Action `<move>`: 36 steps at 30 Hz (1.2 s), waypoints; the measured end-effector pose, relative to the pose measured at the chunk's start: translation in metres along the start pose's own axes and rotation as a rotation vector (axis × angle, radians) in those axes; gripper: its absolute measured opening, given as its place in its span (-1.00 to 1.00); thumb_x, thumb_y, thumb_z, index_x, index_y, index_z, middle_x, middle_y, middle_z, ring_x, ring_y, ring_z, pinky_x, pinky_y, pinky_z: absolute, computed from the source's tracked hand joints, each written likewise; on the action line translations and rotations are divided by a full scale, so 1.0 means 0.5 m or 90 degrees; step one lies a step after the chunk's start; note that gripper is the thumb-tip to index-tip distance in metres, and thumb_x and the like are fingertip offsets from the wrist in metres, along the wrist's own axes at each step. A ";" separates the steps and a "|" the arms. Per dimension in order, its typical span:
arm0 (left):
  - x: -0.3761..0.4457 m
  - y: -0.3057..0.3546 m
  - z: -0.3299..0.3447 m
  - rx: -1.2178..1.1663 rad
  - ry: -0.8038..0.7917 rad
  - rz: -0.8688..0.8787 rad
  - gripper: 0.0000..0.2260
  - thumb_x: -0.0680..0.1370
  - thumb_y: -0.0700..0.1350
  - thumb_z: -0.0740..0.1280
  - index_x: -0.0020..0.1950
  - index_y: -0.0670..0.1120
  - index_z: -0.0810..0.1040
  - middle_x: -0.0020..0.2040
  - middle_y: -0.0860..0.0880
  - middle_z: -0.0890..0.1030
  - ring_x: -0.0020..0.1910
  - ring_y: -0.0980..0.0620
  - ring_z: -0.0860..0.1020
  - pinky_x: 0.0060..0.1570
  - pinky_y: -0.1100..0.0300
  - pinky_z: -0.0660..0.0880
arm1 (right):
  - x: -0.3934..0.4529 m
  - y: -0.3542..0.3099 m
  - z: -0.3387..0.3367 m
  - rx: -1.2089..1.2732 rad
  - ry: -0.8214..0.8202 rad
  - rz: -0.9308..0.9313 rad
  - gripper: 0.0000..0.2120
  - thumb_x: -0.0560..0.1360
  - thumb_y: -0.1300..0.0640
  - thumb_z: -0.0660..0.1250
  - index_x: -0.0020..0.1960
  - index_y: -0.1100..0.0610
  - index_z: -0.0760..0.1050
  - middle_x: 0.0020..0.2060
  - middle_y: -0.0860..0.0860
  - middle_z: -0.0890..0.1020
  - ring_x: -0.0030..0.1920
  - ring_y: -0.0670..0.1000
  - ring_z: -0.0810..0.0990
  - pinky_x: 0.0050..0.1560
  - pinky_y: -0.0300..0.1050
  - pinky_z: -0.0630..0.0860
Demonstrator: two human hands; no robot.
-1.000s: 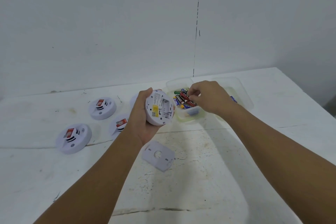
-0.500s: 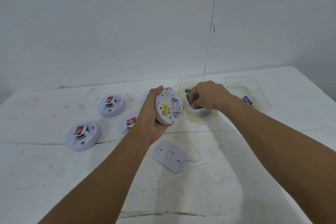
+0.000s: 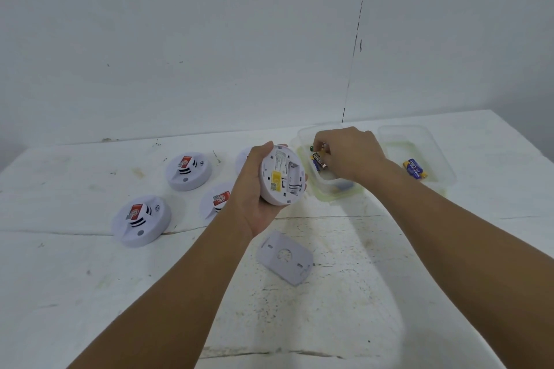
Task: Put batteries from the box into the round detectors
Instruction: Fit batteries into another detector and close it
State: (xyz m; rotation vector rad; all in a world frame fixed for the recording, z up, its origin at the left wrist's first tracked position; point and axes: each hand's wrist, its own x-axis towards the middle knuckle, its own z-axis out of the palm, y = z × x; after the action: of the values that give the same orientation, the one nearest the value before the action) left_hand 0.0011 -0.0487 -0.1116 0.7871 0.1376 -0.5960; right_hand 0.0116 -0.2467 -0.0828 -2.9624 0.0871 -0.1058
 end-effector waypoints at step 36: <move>-0.179 0.085 -0.095 -0.076 -0.052 0.113 -0.64 0.65 0.09 0.24 0.34 -0.07 0.56 0.23 -0.21 0.63 0.22 -0.25 0.62 0.43 -0.20 0.40 | -0.197 -0.242 -0.030 0.736 0.122 -0.084 -0.88 0.52 0.17 0.53 0.04 0.05 0.66 -0.17 -0.01 0.74 -0.15 0.04 0.74 0.05 0.10 0.67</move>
State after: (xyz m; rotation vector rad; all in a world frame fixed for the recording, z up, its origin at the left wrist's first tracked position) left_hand -0.0450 0.0485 -0.0889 0.6511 0.0275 -0.4470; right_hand -0.0815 -0.1240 -0.0530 -1.7955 -0.1133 -0.3246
